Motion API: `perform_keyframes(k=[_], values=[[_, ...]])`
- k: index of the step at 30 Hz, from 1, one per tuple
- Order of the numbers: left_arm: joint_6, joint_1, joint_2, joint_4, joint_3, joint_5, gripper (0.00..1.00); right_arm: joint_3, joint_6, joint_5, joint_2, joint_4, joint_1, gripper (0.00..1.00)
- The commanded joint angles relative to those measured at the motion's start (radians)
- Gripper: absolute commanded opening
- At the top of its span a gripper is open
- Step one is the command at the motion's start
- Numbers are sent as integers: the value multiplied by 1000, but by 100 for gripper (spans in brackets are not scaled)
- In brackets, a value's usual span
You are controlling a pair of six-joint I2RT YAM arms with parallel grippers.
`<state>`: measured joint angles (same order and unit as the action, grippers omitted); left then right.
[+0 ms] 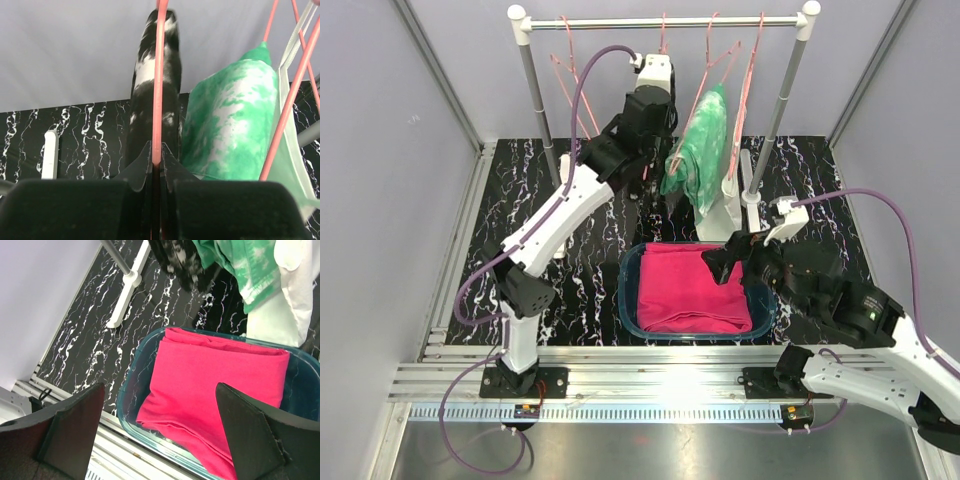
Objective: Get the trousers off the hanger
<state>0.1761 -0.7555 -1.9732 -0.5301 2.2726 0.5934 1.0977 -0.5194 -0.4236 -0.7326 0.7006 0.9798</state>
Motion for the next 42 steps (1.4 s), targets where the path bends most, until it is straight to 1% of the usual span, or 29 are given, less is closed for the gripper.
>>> perform_keyframes(k=[1, 4, 8, 11, 15, 20, 21, 23, 24, 26, 27, 28, 31, 35, 38, 42], values=[[2, 7, 144, 93, 14, -4, 0, -13, 71, 42, 33, -81, 3, 99], [-7, 18, 183, 102, 18, -24, 0, -39, 93, 60, 67, -124, 3, 99], [-20, 30, 223, 117, 5, -75, 0, -44, 111, 68, 79, -138, 3, 99], [-27, 31, 269, 156, -33, -104, 0, -45, 180, 80, 70, -159, 2, 99], [-9, 30, 309, 182, -44, -110, 0, -7, 284, 40, 29, -182, 2, 100], [32, 25, 350, 136, -42, -103, 0, 138, 422, 103, -80, -170, 3, 99], [58, 24, 378, 115, -62, -98, 0, 157, 477, 118, -120, -170, 2, 99], [91, 19, 411, 93, -90, -83, 0, 206, 513, 181, -161, -185, 5, 99], [127, 18, 430, 72, -119, -80, 0, 218, 579, 196, -207, -190, 3, 99], [164, 15, 482, 48, -149, -79, 0, 255, 614, 216, -258, -211, 3, 99], [201, 15, 502, 35, -168, -84, 0, 267, 637, 217, -313, -220, 3, 99], [221, 13, 543, 30, -209, -90, 0, 290, 650, 224, -341, -230, 3, 99], [289, -4, 600, 18, -277, -84, 0, 298, 657, 229, -427, -314, 3, 99], [350, -30, 690, 31, -364, -32, 0, 275, 627, 319, -481, -478, 14, 99], [393, -44, 735, 47, -416, -11, 0, 269, 628, 310, -522, -553, 49, 99], [422, -57, 769, 61, -456, 5, 0, 294, 671, 253, -615, -593, 95, 99]])
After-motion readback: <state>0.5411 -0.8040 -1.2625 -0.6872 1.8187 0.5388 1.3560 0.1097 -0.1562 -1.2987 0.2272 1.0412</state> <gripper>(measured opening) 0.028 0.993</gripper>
